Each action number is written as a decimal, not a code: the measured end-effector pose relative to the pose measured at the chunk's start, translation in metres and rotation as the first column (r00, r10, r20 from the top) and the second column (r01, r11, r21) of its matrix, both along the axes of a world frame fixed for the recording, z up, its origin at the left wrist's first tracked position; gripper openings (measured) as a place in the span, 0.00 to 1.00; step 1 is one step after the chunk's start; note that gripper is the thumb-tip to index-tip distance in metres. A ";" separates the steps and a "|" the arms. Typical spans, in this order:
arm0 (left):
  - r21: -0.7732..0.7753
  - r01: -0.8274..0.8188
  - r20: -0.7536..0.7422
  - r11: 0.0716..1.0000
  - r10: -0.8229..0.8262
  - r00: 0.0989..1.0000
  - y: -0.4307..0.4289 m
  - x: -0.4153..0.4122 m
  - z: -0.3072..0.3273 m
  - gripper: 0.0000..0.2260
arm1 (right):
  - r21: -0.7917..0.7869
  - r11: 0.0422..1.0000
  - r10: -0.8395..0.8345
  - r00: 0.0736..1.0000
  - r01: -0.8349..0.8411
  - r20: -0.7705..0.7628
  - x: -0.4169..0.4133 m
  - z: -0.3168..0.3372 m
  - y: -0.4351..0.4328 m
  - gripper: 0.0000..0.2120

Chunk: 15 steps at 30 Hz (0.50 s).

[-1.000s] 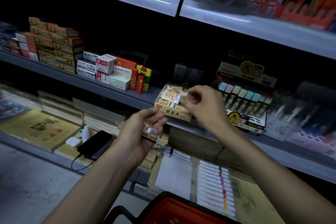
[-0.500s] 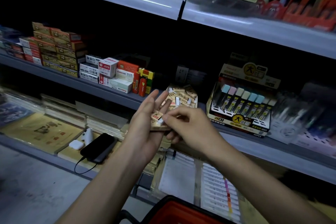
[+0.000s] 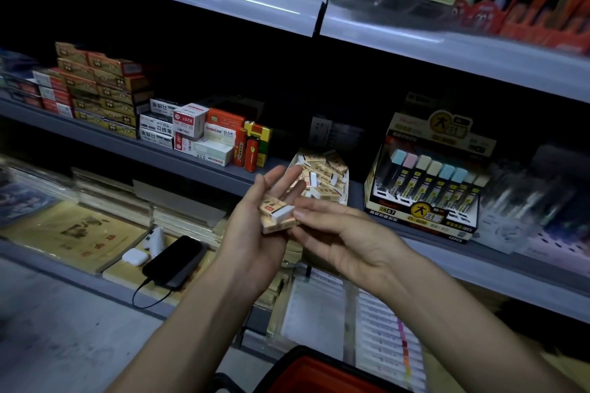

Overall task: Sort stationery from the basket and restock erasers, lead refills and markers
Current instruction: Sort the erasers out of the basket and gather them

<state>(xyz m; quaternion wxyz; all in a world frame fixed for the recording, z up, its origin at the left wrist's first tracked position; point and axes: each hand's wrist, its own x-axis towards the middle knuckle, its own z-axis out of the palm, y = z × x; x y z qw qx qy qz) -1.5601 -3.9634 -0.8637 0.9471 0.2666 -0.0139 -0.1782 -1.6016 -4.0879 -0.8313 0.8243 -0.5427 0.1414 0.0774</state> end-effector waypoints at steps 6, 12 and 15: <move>-0.011 0.004 -0.025 1.000 -0.004 1.000 0.006 0.001 0.007 0.17 | -0.124 0.992 -0.008 0.999 0.003 -0.042 0.000 0.008 -0.005 0.13; 0.018 -0.072 -0.109 0.997 0.074 0.991 0.019 0.003 0.008 0.13 | -0.723 0.578 -0.130 0.917 0.379 0.377 0.019 0.030 -0.035 0.09; 0.061 -0.078 -0.127 0.995 0.086 0.988 0.021 0.003 0.006 0.10 | -0.810 0.022 0.093 0.805 0.587 0.586 0.046 0.015 -0.051 0.07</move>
